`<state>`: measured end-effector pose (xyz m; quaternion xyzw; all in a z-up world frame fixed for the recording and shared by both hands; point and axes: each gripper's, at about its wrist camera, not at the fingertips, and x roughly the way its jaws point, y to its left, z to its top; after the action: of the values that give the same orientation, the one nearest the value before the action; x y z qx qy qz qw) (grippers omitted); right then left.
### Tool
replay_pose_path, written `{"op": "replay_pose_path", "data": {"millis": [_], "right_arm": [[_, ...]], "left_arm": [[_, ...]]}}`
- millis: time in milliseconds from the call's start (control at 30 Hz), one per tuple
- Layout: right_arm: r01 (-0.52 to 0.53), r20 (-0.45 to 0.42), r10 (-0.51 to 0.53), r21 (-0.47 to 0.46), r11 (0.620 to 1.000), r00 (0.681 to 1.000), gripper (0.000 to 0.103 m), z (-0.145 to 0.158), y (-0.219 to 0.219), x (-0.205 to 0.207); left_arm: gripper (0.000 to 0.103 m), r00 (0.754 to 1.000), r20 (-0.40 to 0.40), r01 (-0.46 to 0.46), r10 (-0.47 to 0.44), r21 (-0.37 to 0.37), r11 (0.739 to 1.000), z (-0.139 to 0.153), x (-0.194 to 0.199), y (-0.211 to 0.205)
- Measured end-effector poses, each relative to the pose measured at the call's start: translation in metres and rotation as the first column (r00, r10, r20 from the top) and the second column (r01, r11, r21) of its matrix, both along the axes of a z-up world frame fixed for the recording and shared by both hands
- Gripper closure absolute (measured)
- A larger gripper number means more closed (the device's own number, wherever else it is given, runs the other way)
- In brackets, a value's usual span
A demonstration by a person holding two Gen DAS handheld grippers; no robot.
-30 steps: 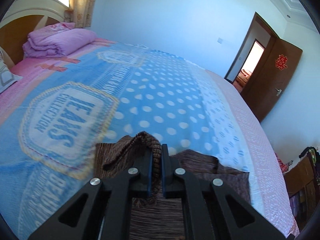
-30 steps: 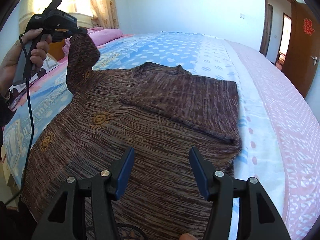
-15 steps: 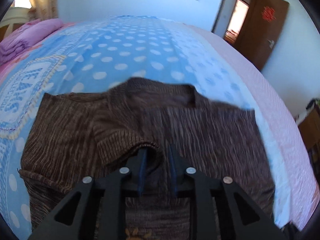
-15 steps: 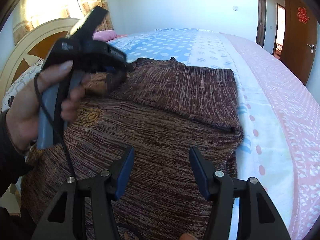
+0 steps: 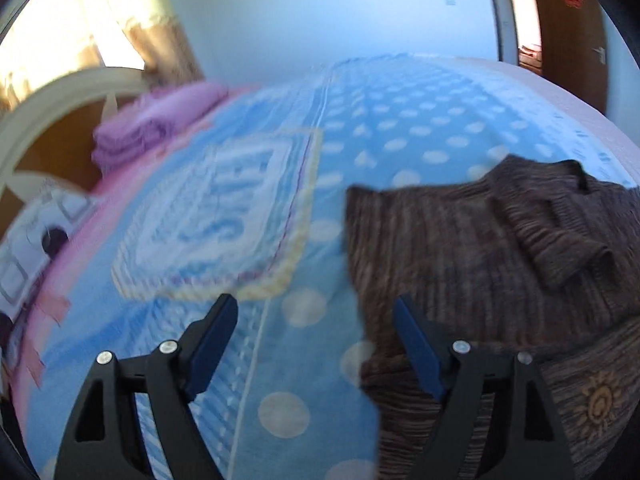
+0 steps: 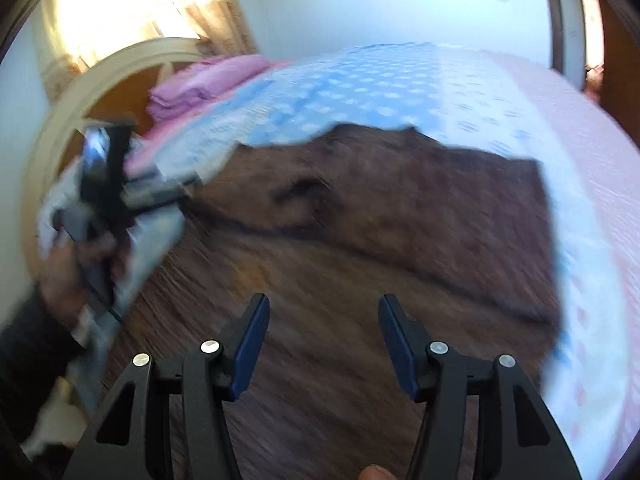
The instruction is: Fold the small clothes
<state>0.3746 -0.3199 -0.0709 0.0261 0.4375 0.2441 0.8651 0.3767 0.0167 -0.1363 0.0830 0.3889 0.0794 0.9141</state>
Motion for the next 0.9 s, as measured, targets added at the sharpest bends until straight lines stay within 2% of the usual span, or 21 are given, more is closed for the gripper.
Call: {"op": "replay_pose_path", "data": {"millis": [67, 133, 233, 300, 367, 433, 467, 500, 600, 700, 767, 833, 900], "right_arm": [[-0.001, -0.010, 0.001, 0.012, 1.000, 1.000, 0.045, 0.003, 0.018, 0.025], [-0.002, 0.038, 0.006, -0.096, 0.995, 0.999, 0.045, 0.001, 0.045, 0.051], [-0.019, 0.018, 0.024, -0.219, 0.976, 1.000, 0.045, -0.018, 0.080, 0.084], [-0.012, 0.035, 0.025, -0.333, 0.943, 0.999, 0.045, -0.032, 0.098, 0.101], [0.092, 0.092, -0.060, -0.404, 0.910, 0.994, 0.046, -0.035, 0.092, 0.120], [0.273, 0.085, -0.260, -0.370, 0.888, 0.962, 0.045, -0.036, 0.057, 0.146], [0.353, 0.092, -0.343, -0.355, 0.866, 0.935, 0.045, -0.034, 0.040, 0.152], [0.393, 0.100, -0.383, -0.345, 0.853, 0.918, 0.045, -0.032, 0.027, 0.155], [0.340, 0.062, -0.336, -0.252, 0.906, 0.940, 0.045, -0.021, 0.013, 0.146], [0.219, 0.024, -0.218, -0.150, 0.964, 0.976, 0.045, -0.013, 0.023, 0.118], [0.121, 0.007, -0.121, -0.111, 0.986, 0.993, 0.045, -0.015, 0.041, 0.103], [0.035, 0.019, -0.033, -0.119, 0.992, 0.999, 0.045, -0.022, 0.058, 0.091], [0.057, 0.018, -0.054, -0.220, 0.974, 0.998, 0.045, -0.039, 0.066, 0.093]], "left_arm": [[0.020, 0.999, -0.047, 0.006, -0.007, -0.023, 1.000, -0.016, 0.001, 0.001], [0.020, 0.999, -0.044, 0.000, -0.001, -0.012, 1.000, -0.021, -0.002, -0.004], [0.018, 0.999, -0.054, 0.008, -0.007, 0.020, 1.000, -0.023, 0.000, -0.012], [0.018, 0.998, -0.062, 0.009, -0.009, 0.000, 1.000, -0.024, -0.001, -0.010], [0.018, 0.998, -0.059, 0.009, -0.011, -0.038, 0.999, -0.025, -0.001, -0.002], [0.015, 0.998, -0.058, 0.006, -0.011, -0.092, 0.996, -0.025, -0.001, 0.006], [0.012, 0.998, -0.059, 0.002, -0.008, -0.109, 0.994, -0.027, 0.001, 0.009], [0.009, 0.998, -0.064, -0.005, -0.004, -0.131, 0.991, -0.028, 0.003, 0.013], [0.008, 0.997, -0.073, -0.011, -0.001, -0.173, 0.985, -0.030, 0.005, 0.017], [0.008, 0.998, -0.068, -0.010, -0.001, -0.154, 0.988, -0.029, 0.003, 0.013], [0.006, 0.998, -0.064, -0.014, 0.005, -0.137, 0.990, -0.029, 0.003, 0.012], [0.006, 0.998, -0.058, -0.016, 0.009, -0.116, 0.993, -0.028, 0.002, 0.010], [0.006, 0.999, -0.052, -0.014, 0.009, -0.093, 0.996, -0.027, 0.001, 0.008]]}}
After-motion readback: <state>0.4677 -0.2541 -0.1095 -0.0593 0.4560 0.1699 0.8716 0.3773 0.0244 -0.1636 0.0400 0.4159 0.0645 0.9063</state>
